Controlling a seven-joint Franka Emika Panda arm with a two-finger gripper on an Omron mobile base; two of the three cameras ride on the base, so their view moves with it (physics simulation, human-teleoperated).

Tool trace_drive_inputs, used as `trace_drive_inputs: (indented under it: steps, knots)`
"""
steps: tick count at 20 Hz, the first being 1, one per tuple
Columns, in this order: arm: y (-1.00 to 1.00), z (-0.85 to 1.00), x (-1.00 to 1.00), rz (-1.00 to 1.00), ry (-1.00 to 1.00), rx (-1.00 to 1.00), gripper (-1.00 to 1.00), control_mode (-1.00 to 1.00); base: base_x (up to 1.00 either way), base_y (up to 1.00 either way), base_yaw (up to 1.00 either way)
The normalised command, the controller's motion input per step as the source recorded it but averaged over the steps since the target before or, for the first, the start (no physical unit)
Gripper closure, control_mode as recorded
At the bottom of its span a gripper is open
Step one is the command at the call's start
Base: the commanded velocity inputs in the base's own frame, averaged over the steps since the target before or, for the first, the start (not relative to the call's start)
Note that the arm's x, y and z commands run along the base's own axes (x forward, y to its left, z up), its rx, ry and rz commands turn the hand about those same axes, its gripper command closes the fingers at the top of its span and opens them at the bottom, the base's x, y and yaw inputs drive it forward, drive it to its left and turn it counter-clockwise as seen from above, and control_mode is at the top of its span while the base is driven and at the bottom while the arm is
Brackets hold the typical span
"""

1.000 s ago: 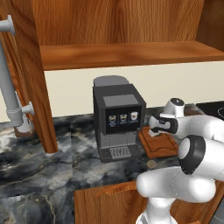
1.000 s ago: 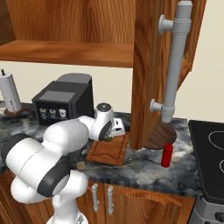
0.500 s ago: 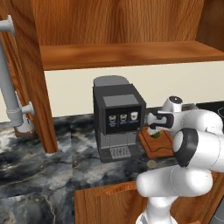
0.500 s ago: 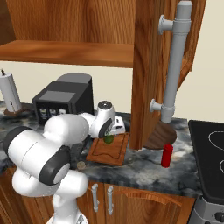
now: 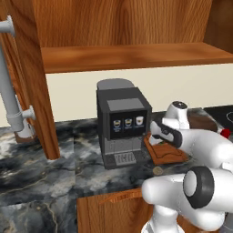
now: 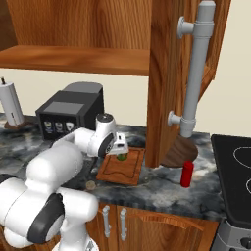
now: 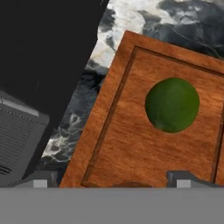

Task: Open the cabinet. Place the bowl and condiment on the counter. Then place the lime and garlic on the cutting board.

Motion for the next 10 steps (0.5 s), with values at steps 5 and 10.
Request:
trace_drive_inputs:
  steps: [5,10]
  knots:
    - [0.95,0.01,-0.61,-0.13,0.04,0.00,-1.00,-1.00,0.00,0.00,0.00]
    - [0.66,-0.04,-0.39,-0.17,0.09,0.00,-1.00,-1.00,0.00,0.00,0.00]
